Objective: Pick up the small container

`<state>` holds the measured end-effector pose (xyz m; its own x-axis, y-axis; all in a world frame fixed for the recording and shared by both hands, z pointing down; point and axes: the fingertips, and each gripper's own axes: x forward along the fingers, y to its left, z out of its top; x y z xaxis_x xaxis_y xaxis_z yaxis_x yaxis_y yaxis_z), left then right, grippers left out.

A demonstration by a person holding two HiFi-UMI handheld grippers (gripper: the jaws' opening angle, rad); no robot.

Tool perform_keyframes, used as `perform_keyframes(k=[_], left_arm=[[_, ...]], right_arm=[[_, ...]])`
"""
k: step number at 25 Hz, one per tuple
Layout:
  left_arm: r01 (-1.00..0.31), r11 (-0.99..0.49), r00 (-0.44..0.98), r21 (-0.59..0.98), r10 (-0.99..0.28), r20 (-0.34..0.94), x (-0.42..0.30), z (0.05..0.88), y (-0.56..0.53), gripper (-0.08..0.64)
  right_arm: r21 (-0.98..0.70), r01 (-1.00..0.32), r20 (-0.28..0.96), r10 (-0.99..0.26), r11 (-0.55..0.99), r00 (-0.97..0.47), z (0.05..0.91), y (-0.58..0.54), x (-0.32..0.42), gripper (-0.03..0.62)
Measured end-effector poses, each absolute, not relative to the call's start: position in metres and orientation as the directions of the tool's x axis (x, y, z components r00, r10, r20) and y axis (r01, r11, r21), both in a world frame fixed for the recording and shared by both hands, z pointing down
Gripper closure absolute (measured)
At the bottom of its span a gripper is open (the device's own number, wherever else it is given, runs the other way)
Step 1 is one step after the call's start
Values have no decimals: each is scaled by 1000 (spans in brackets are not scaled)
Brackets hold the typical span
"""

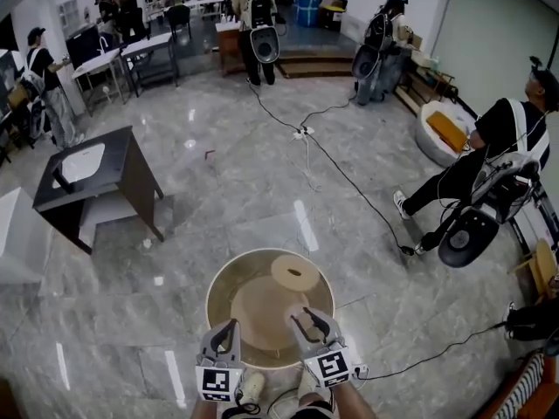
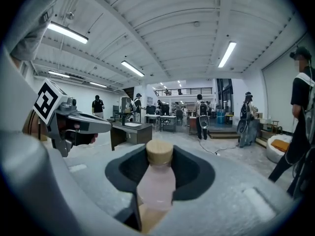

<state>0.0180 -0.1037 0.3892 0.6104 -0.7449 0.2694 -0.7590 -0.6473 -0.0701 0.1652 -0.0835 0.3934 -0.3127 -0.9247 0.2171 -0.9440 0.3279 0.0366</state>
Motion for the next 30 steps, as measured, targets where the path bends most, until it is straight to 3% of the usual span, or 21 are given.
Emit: perform_keyframes(k=[16, 30], left_arm=[[-687, -723, 697, -64, -682, 222, 24, 343, -52, 543], [-677, -733, 705, -61, -670, 232, 17, 346, -54, 543]], right_arm=[[83, -981, 209, -965, 177, -157, 341, 7, 193, 457], [79, -983, 210, -967, 166, -146, 339, 7, 180, 457]])
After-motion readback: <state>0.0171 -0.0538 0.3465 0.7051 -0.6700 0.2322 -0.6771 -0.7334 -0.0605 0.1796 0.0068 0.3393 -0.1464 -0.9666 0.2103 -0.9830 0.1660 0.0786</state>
